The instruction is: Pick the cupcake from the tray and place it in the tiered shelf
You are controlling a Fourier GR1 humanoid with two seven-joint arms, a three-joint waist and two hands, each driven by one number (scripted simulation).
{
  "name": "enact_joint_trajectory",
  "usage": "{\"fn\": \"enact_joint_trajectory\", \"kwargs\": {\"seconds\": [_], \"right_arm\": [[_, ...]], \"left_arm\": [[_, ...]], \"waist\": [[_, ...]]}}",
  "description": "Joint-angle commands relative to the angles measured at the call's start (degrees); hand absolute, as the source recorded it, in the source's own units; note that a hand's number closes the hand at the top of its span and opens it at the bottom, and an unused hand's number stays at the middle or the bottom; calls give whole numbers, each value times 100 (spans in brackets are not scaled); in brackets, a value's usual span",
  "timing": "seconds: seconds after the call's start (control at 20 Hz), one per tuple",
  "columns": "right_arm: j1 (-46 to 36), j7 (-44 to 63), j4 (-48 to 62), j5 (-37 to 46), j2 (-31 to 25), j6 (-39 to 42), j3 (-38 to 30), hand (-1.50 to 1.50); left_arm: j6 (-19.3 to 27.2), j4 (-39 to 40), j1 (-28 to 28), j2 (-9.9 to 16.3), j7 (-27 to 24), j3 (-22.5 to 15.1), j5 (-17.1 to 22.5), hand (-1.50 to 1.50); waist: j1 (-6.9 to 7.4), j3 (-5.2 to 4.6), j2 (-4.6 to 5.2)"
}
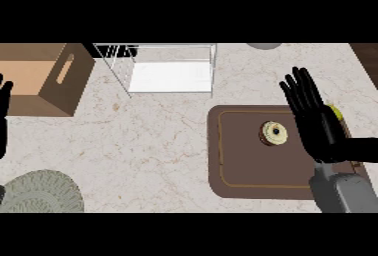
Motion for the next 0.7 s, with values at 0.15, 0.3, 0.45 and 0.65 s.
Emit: {"fn": "enact_joint_trajectory", "kwargs": {"seconds": [0.15,0.3,0.45,0.65], "right_arm": [[532,-284,-7,659,-1169,-534,-1165,150],[1130,484,694,1994,-2327,-1024,-1252,150],[1042,926,1330,1537,-1851,-1454,-1652,150],[1746,-93,1117,1234,-1931,-688,-1973,-150]], "left_arm": [[-421,568,713,-275,456,-703,31,0],[-608,798,889,-378,653,-862,202,0],[-998,1164,846,-613,862,-1326,273,0],[-1435,1828,734,-897,432,-1293,187,0]], "waist": [[-270,-129,-30],[-639,-291,247],[-164,-130,45],[-32,-122,-46]]}}
